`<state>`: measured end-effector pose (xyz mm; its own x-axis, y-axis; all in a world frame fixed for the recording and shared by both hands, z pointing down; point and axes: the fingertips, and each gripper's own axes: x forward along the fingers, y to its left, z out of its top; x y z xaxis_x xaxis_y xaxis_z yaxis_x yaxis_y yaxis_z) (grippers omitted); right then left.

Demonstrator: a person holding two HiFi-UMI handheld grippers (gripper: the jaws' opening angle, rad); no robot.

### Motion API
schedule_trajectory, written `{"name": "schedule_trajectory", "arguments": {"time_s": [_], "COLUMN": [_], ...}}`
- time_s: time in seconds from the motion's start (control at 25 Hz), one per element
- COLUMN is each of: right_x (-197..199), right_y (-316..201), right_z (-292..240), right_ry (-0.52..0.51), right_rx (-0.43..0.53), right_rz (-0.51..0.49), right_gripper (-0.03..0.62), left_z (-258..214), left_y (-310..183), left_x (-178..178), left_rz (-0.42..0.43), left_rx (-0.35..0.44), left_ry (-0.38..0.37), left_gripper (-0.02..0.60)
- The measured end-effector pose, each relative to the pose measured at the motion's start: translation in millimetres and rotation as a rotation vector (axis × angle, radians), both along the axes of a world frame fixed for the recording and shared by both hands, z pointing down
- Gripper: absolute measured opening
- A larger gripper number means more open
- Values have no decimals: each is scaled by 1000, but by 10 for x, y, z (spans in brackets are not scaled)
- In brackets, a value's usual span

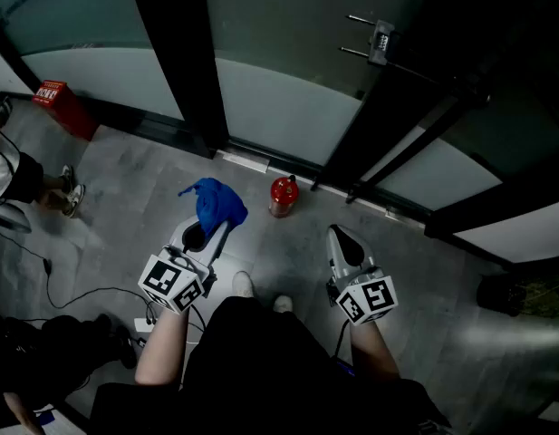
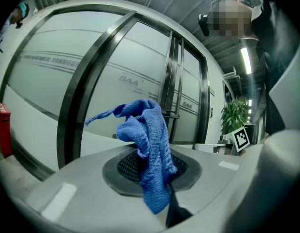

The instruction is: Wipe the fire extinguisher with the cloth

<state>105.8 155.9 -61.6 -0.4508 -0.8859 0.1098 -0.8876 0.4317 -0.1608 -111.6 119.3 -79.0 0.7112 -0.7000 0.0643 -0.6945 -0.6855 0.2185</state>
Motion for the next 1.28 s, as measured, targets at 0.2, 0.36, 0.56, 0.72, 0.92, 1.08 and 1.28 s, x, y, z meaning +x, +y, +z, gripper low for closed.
{"name": "schedule_trajectory", "arguments": {"time_s": [0.2,0.36,0.56,0.72,0.92,1.08,1.28], "right_x": [-115,-206,-164,-149,-72,11,237], "right_y": [-402,-618,-868,-1174,-1617,-1904,-2231], "right_z": [140,274,462,719,1146,1862,3248], "right_ry": [35,46,34,48,72,92,81], "right_rx": [-25,-45,-83,-109,-116,-81,-29], "right_rz": [52,70,92,52,-6,-24,34], "right_gripper": [3,3,3,3,3,3,3], "left_z": [185,418,685,954,1584,2382,3815], "left_y": [-493,-818,-1080,-1307,-1654,-1875,-2112], "left_x": [-130,-157,-52,116,307,458,652], "left_rz": [86,137,182,205,213,237,277], "left_rx": [-15,-36,-80,-89,-123,-120,-80], "left_ry": [-37,-73,-101,-114,-149,-158,-177], "left_gripper": [77,77,77,77,77,75,75]}}
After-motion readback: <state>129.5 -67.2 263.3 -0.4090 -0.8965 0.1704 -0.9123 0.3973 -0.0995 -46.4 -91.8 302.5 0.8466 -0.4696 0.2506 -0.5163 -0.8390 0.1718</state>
